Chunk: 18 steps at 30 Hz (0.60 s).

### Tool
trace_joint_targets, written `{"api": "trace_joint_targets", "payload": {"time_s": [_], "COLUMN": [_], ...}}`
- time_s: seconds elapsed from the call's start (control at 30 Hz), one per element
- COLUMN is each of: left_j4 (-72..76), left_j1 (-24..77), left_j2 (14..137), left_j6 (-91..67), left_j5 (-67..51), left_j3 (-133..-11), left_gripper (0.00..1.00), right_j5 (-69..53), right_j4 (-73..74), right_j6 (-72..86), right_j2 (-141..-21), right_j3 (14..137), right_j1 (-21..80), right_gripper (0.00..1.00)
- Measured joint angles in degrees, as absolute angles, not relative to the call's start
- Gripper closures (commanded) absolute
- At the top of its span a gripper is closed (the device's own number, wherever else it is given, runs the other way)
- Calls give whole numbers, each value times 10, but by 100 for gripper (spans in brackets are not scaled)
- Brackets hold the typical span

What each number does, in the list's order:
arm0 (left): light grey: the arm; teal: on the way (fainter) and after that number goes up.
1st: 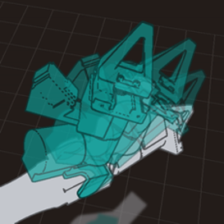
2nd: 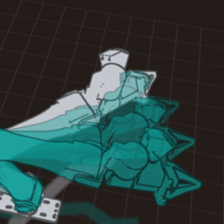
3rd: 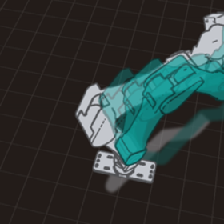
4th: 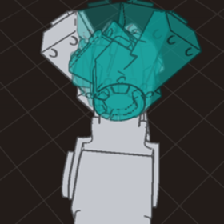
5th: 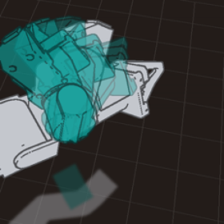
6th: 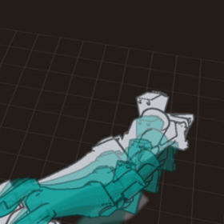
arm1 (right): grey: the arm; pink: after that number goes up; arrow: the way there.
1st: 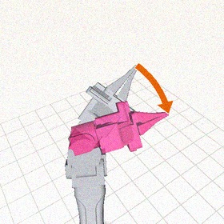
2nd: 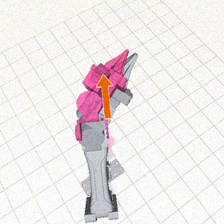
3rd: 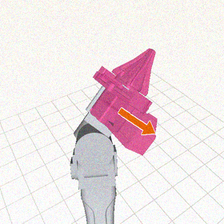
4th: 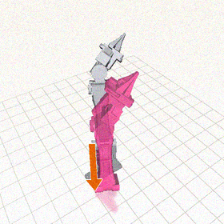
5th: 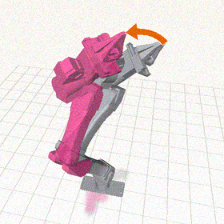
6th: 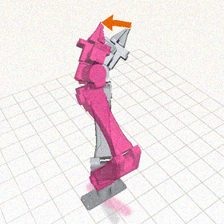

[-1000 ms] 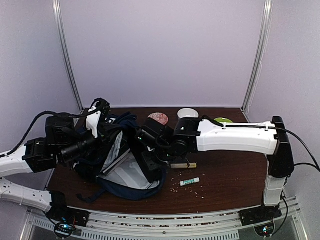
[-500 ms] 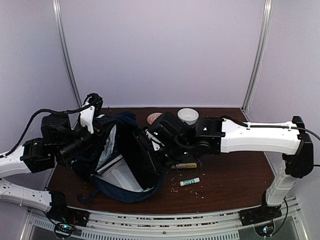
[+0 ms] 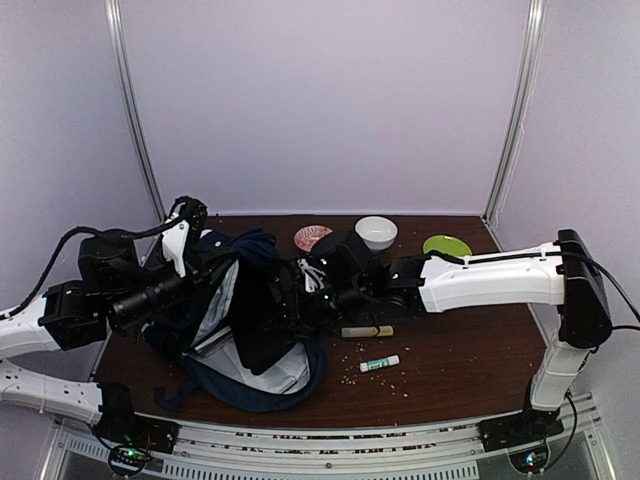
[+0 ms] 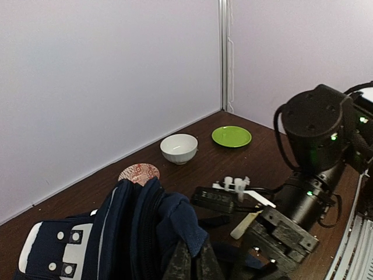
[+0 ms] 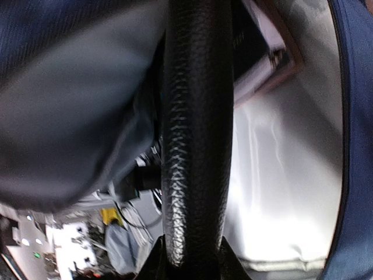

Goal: Pack the student bag
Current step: Place the personal item in the student bag.

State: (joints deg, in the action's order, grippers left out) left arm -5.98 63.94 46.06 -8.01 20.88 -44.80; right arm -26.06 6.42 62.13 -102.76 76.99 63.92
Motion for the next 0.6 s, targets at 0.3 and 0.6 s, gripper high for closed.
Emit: {"api": "trace_joint_targets", "payload": {"time_s": [0.3,0.6], "left_j4": [-56,-48], "left_j1": [639,637], "left_j2": [437,419], "left_j6": [-109,-135], "left_j5": [148,103], "left_j3": [-423,-409], "left_gripper": [100,100], "right_j5": [-272,-265], "right_j4": [-117,-272], "right_j6": [792,912], "right_j2": [-1147,-1260], "right_j3": [818,884], "right_j1": [618,610], "right_gripper": [100,100]}}
